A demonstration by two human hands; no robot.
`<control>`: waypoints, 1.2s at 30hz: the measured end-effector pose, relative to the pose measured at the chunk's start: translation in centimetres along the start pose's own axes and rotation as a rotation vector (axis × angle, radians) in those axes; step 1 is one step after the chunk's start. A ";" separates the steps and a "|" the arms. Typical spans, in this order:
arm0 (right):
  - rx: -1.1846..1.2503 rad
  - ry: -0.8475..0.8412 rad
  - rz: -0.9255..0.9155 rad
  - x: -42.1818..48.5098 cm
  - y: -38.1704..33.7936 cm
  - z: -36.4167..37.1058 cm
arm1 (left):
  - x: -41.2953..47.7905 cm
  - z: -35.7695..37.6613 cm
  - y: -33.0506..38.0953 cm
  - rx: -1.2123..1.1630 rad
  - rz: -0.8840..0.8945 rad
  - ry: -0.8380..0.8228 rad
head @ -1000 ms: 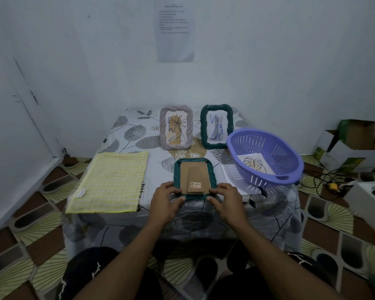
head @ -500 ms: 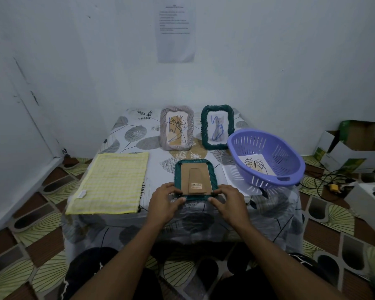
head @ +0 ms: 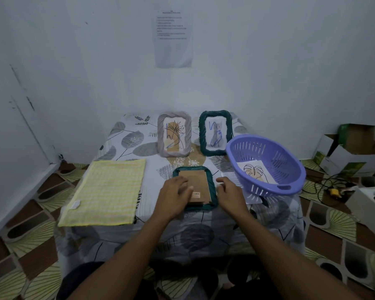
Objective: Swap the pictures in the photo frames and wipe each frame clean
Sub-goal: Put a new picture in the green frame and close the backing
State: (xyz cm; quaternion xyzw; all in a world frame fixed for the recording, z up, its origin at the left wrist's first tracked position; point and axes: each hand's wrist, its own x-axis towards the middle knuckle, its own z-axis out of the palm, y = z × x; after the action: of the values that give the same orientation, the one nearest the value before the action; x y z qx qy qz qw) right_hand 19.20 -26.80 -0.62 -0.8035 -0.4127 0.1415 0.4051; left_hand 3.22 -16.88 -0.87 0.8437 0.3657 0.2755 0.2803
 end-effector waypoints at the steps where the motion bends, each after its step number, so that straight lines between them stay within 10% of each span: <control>1: 0.032 -0.013 0.036 0.6 -0.3 0.1 | 0.7 0.2 0.5 0.016 0.031 -0.016; 11: 0.759 0.011 0.178 2.9 -3.8 0.7 | 4.8 0.7 2.4 0.102 -0.135 -0.141; 17: 0.679 -0.067 0.181 4.0 -5.2 0.7 | 4.6 -1.4 1.8 -0.461 -0.215 0.036; 27: 0.615 -0.144 0.368 4.6 -5.3 2.5 | 2.6 -3.0 1.0 -1.492 -0.451 -0.151; 36: 0.696 0.030 0.363 5.4 -4.2 1.4 | 3.4 -4.1 -1.3 -0.907 -0.407 -0.135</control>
State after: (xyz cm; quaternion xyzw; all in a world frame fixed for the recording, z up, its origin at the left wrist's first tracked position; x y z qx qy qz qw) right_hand 19.46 -20.44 2.27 -0.6799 -0.1853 0.3308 0.6277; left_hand 1.88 -12.37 2.00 0.5645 0.3473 0.2912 0.6899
